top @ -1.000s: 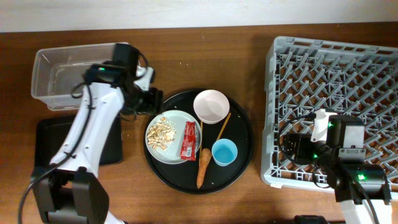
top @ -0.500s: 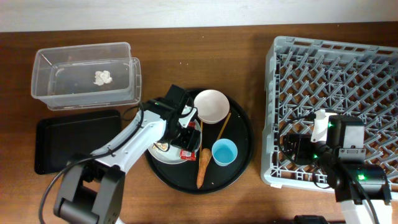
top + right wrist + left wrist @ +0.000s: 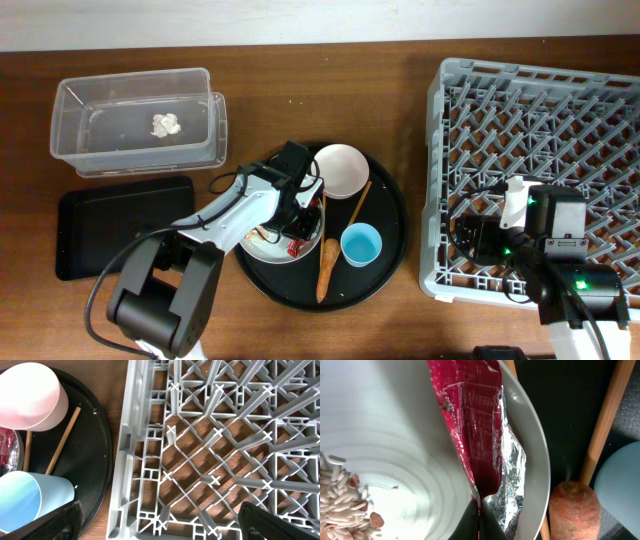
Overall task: Sort waste into correct bins and load items into the dishwasher rack
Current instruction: 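Grasp red snack wrapper with left gripper and drop it in clear bin, then grasp the blue cup with the left gripper and lift it right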
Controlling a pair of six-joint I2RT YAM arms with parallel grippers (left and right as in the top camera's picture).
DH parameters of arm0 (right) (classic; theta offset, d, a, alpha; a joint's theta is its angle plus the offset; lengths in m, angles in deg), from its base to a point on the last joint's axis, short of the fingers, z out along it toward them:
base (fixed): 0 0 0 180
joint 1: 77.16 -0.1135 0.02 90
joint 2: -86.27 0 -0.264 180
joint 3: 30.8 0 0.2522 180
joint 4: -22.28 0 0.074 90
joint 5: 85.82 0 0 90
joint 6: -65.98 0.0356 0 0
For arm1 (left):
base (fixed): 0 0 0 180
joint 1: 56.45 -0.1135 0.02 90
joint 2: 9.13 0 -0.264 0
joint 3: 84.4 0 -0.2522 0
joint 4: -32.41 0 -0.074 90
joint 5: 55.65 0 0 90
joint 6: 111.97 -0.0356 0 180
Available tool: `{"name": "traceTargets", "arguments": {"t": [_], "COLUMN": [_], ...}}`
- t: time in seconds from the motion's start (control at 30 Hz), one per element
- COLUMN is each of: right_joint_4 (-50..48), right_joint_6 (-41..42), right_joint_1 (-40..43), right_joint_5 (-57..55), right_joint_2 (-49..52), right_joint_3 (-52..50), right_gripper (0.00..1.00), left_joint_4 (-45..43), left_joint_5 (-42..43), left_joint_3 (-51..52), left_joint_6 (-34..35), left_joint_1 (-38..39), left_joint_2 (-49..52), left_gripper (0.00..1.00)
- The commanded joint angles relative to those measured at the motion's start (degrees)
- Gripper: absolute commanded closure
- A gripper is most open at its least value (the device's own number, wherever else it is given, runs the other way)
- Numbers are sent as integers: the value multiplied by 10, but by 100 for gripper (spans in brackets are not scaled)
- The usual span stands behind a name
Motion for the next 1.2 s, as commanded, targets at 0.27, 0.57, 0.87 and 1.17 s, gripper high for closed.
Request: {"name": "traceTargets", "arguments": {"t": [0.27, 0.57, 0.87, 1.17], "right_joint_4": [1, 0, 0, 10], "right_joint_6": [4, 4, 4, 4], "right_joint_1": [3, 3, 3, 3], "right_joint_5": [5, 5, 5, 5], "right_joint_2": [-2, 25, 25, 25], "right_joint_3": [11, 11, 11, 11], "right_gripper": [2, 2, 2, 2], "left_joint_4": [-32, -366, -46, 110], "left_joint_5": [-211, -211, 9, 46], "left_joint_3": [-85, -85, -92, -92], "left_joint_6": [-2, -5, -9, -8], "left_joint_1": [-194, -302, -219, 81], "left_joint_2": [-189, -46, -149, -94], "left_gripper": [100, 48, 40, 35]}}
